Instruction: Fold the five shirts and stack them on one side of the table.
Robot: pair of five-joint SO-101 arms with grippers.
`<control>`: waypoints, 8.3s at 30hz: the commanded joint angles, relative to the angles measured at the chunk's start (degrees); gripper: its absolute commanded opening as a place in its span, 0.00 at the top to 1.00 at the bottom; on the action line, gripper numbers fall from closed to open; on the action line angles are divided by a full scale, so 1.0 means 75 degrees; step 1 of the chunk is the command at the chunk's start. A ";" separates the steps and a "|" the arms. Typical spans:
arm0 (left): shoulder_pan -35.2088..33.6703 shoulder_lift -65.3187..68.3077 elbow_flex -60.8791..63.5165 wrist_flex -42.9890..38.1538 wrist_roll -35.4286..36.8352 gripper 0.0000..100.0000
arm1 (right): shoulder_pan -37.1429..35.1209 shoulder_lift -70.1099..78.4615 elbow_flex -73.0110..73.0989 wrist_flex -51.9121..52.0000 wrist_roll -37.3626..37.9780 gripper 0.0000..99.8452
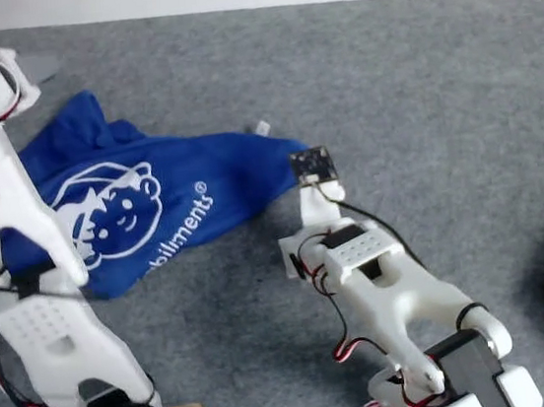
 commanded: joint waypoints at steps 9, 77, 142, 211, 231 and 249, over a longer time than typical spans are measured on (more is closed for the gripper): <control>-0.1260 0.2338 -0.0064 -0.1395 -0.0082 0.82 | 0.0135 -0.0029 -0.0311 -0.0100 -0.0094 0.59; 0.2608 0.1237 -0.2948 -0.3153 0.1430 0.99 | 0.0545 -0.0088 -0.0369 -0.0100 -0.0141 0.59; -0.1612 0.2901 -0.2936 0.0258 0.0399 0.99 | -0.0064 1.0403 -1.6932 0.3581 -0.2356 0.79; -0.0475 0.3499 -0.2960 -0.5533 0.2040 0.99 | 0.1963 1.0274 -2.1175 0.5456 0.0340 0.99; -0.0041 0.1143 -0.2960 -0.7666 0.2450 0.99 | 0.1049 0.4706 -2.0460 0.7777 0.1207 0.99; 0.0006 0.0334 -0.2936 -0.1829 0.2438 0.99 | 0.1201 0.4460 -1.7999 0.9266 0.1325 0.99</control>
